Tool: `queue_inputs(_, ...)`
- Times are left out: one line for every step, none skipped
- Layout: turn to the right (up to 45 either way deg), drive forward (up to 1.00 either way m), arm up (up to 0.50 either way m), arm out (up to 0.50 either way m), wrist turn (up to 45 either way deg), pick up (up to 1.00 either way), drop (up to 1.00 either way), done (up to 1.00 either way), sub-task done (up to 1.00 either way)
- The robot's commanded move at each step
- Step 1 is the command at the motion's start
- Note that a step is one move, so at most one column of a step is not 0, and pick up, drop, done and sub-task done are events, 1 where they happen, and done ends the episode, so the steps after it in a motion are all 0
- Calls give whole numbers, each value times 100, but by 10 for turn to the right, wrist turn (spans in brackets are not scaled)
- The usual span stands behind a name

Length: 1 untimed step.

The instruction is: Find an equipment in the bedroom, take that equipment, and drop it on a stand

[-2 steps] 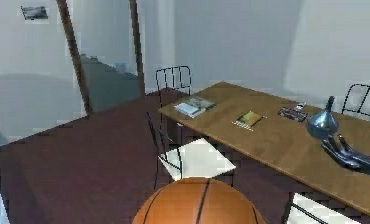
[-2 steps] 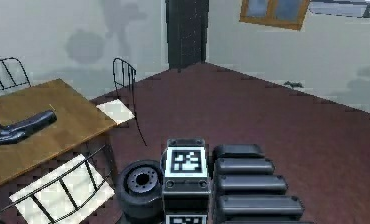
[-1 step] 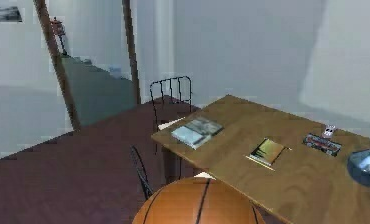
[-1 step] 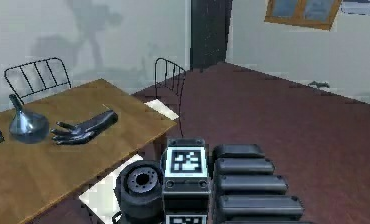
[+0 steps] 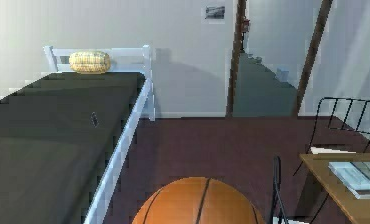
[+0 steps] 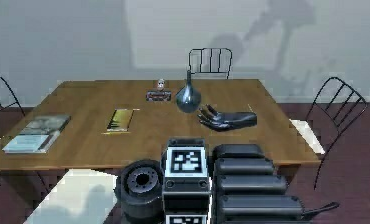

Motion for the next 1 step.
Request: queue_inputs(0,100,0,0,0,0,0,0,0)
